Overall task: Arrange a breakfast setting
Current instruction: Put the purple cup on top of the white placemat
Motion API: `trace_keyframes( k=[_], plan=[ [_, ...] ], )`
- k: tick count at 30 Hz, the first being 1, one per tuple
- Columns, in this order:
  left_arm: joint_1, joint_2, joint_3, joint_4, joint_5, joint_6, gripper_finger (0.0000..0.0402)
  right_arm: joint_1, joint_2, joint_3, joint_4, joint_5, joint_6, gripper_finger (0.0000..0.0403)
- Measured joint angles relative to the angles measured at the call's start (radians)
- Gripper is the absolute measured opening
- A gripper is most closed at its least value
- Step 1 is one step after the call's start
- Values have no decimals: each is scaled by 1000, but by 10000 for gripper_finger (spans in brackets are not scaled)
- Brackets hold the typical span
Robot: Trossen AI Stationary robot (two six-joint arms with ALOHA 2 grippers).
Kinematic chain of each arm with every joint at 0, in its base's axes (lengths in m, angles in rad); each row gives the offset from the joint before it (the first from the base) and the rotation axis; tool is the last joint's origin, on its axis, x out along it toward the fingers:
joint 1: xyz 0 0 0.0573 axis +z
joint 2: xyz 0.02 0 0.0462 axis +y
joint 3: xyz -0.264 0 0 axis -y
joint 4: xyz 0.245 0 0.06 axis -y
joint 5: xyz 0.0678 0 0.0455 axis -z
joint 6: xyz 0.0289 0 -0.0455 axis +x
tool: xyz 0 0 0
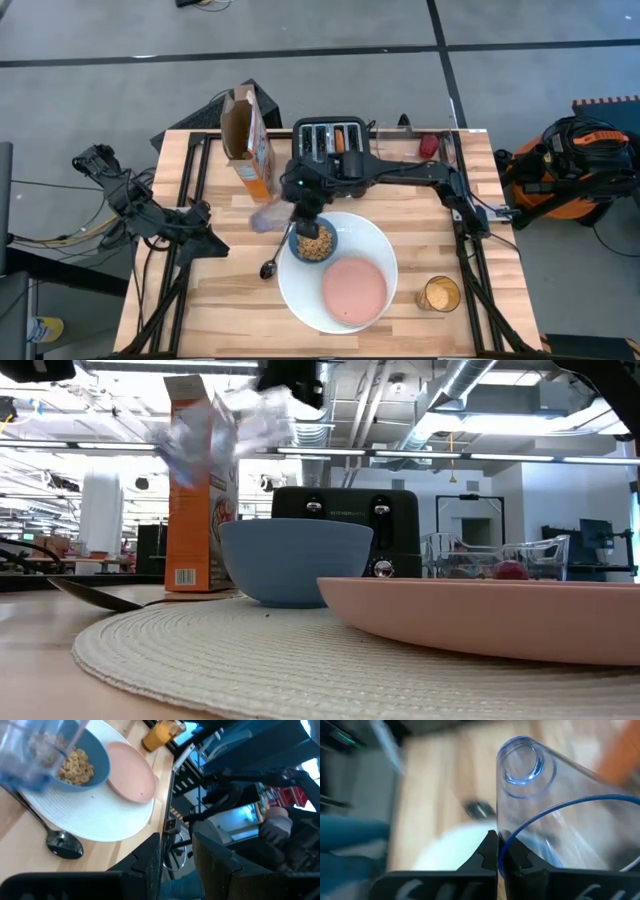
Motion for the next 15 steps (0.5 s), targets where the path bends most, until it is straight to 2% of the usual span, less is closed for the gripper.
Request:
trace_keyframes(
  k=[4, 7, 12, 15],
  plan=[
    [0, 0, 0, -1, -14, 10, 100, 22, 0, 36, -296, 126, -19, 17],
    [0, 0, 0, -8, -25, 13, 100, 43, -5, 47, -414, 154, 18, 21],
    [0, 0, 0, -9, -27, 66, 100, 91, -57, 46, -438, 180, 54, 25],
    [0, 0, 0, -9, -28, 76, 100, 102, -98, 47, -464, 180, 142, 22]
  ],
)
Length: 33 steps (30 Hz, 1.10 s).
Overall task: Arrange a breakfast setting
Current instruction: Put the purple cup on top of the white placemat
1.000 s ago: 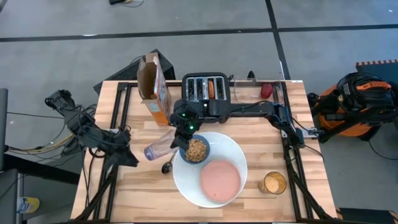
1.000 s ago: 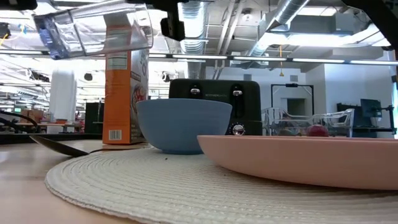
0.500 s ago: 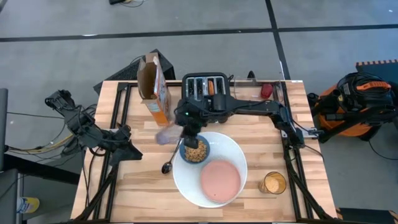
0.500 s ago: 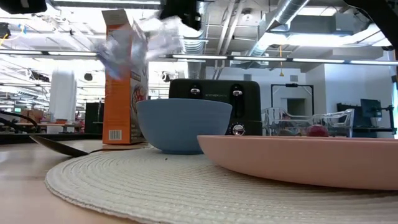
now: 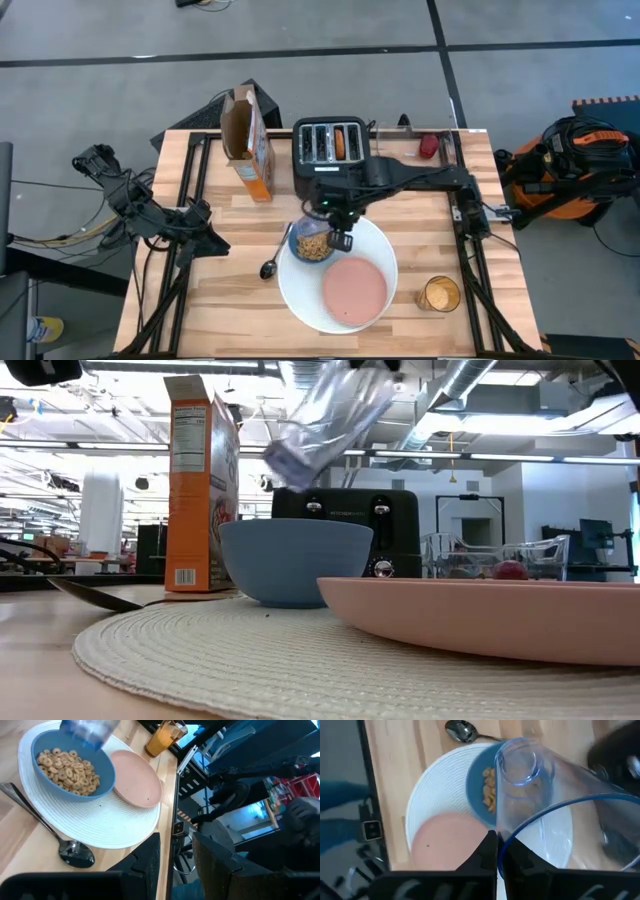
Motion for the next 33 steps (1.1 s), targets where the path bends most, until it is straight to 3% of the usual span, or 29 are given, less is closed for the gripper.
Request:
trace_keyframes(
  k=[5, 14, 33],
  plan=[
    [0, 0, 0, 0, -4, -5, 100, 19, -65, -12, -91, 97, 152, 23],
    [0, 9, 0, 0, -51, -5, 100, 56, -186, -159, -84, 120, 374, 23],
    [0, 13, -1, 1, -38, 3, 100, -30, -446, -727, -85, -15, 549, 23]
  ],
)
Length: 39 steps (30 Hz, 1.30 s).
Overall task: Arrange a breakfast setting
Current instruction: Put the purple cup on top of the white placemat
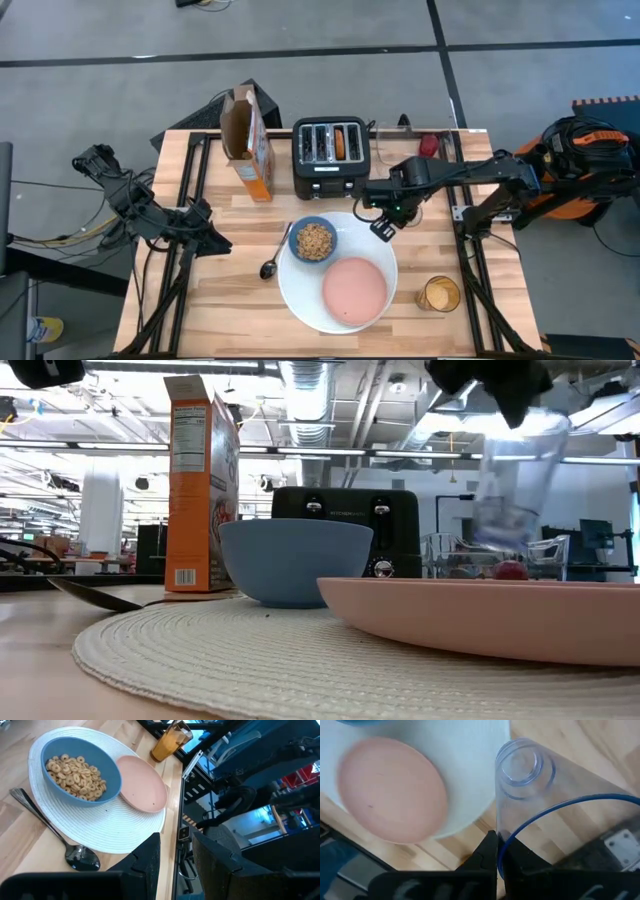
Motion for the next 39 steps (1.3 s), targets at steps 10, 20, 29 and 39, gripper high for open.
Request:
trace_keyframes(
  k=[10, 20, 29, 39],
  plan=[
    [0, 0, 0, 0, -16, 12, 100, -77, 5, -154, 1, -85, -111, 25],
    [0, 0, 0, 0, -41, 12, 100, -149, 5, -218, 0, 7, -165, 28],
    [0, 0, 0, 0, -52, 14, 100, -168, 5, -254, 1, 14, -274, 49],
    [0, 0, 0, 0, -72, 18, 100, -168, 5, -255, 0, 10, -294, 68]
  ],
)
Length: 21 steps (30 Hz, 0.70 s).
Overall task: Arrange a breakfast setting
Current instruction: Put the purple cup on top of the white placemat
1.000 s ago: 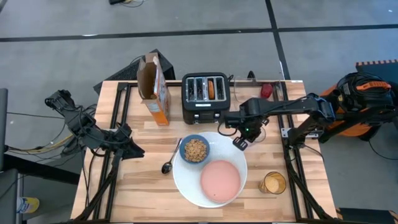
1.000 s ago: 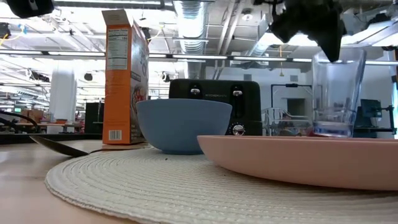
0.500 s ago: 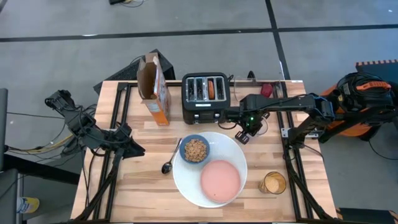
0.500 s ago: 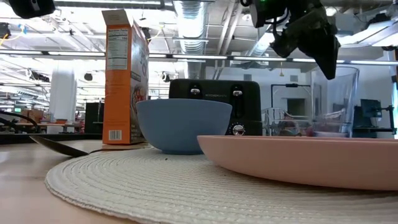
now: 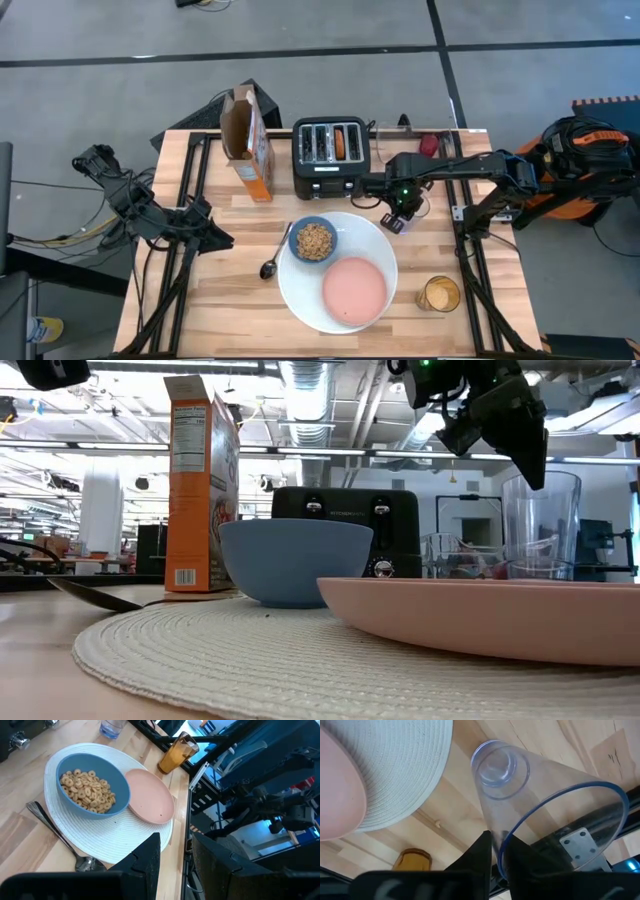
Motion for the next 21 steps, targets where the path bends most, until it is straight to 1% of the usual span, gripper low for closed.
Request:
trace_keyframes(
  k=[11, 21],
  plan=[
    [0, 0, 0, 0, 0, 0, 100, 4, 0, 0, 2, 1, 1, 121],
    [0, 0, 0, 0, 0, 3, 100, 10, 0, 0, 5, -3, 28, 184]
  ],
)
